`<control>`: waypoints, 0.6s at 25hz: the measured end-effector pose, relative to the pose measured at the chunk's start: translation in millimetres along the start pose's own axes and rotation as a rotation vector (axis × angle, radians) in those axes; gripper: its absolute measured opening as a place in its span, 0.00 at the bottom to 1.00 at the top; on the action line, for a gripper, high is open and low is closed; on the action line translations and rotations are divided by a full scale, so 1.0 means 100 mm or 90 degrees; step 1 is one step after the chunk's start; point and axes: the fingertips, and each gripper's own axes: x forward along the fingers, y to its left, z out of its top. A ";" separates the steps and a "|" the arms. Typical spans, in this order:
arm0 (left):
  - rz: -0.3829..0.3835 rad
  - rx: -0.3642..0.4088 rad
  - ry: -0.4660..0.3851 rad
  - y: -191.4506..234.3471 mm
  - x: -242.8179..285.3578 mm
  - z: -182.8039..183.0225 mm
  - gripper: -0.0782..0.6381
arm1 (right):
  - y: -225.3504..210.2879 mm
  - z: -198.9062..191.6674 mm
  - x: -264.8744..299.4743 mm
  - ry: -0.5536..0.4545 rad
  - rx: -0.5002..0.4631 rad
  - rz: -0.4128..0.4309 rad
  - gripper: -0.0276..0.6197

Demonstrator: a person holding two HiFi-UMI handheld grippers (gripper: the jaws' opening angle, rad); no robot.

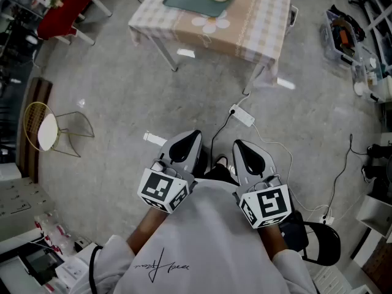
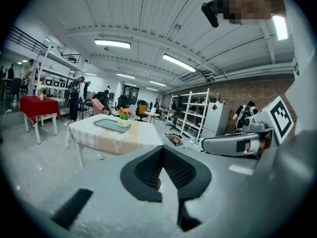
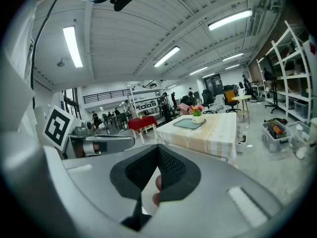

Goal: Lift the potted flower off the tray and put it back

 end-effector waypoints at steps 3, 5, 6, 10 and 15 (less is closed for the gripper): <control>-0.007 0.008 0.000 0.00 0.05 0.01 0.11 | -0.04 -0.04 0.03 0.005 0.001 -0.003 0.05; -0.009 0.008 0.000 0.04 0.07 0.00 0.11 | -0.07 -0.06 0.07 0.010 -0.001 -0.008 0.05; -0.009 0.007 0.001 0.06 0.08 0.00 0.11 | -0.09 -0.07 0.09 0.012 -0.001 -0.012 0.05; -0.007 0.001 -0.003 0.20 0.15 0.01 0.11 | -0.18 -0.07 0.20 0.017 0.006 -0.026 0.05; -0.001 -0.002 -0.015 0.46 0.28 0.15 0.11 | -0.23 0.06 0.44 0.008 0.032 -0.020 0.05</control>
